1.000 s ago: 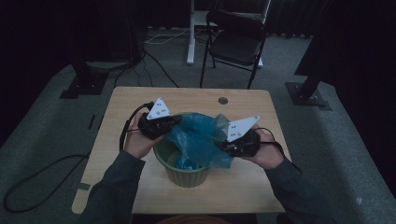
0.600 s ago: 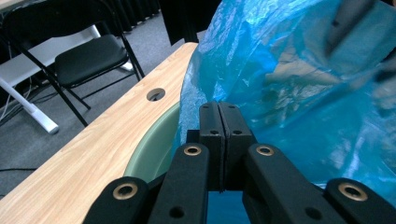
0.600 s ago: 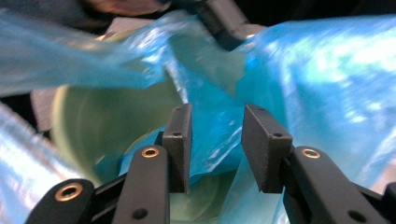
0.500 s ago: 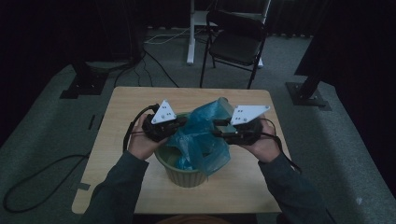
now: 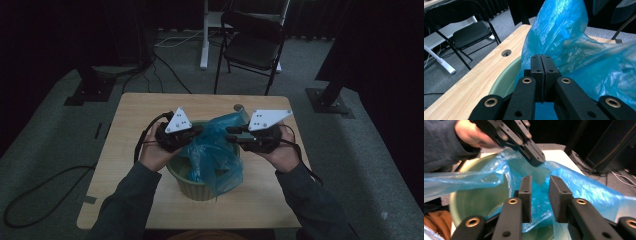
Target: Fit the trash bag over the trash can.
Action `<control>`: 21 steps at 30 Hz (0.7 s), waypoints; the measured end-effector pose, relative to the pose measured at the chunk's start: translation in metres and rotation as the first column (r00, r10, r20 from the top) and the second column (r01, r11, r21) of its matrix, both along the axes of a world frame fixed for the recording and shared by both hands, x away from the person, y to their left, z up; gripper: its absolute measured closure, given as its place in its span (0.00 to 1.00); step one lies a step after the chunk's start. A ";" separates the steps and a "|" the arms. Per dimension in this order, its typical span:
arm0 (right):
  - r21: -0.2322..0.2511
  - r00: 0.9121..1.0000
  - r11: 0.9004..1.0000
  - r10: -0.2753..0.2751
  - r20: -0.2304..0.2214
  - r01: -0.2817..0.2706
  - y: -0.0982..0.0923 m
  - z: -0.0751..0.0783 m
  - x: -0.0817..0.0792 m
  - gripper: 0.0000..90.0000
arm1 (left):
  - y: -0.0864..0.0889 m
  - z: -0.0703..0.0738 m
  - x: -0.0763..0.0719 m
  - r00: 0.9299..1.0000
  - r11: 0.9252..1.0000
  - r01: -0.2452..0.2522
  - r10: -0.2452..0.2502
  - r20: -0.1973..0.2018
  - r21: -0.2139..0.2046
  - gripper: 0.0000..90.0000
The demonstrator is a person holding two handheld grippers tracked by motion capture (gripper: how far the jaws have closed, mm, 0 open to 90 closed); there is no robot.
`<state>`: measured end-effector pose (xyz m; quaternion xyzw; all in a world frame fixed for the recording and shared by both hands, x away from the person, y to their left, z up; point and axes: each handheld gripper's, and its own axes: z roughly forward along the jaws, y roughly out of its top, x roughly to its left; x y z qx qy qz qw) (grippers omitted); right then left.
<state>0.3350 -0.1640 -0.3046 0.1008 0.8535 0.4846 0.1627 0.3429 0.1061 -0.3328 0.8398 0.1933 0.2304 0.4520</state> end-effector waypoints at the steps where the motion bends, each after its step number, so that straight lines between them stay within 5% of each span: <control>1: -0.003 1.000 1.000 -0.004 0.004 0.004 0.000 0.000 0.000 0.86 | 0.000 0.000 0.000 1.000 1.000 0.001 -0.001 0.000 0.000 0.99; 10: -0.087 1.000 0.996 0.006 -0.020 -0.008 0.014 -0.016 -0.001 0.88 | 0.005 0.003 -0.002 1.000 0.999 -0.004 0.004 0.007 -0.035 0.99; 14: -0.120 0.996 0.989 -0.085 -0.011 0.083 0.013 -0.027 0.005 0.84 | 0.009 0.004 -0.004 1.000 0.999 -0.013 0.013 0.011 -0.052 0.99; 21: -0.073 0.974 0.971 -0.226 0.026 0.227 0.007 -0.025 0.009 0.74 | 0.016 0.001 -0.004 1.000 0.998 -0.025 0.025 0.002 -0.058 0.99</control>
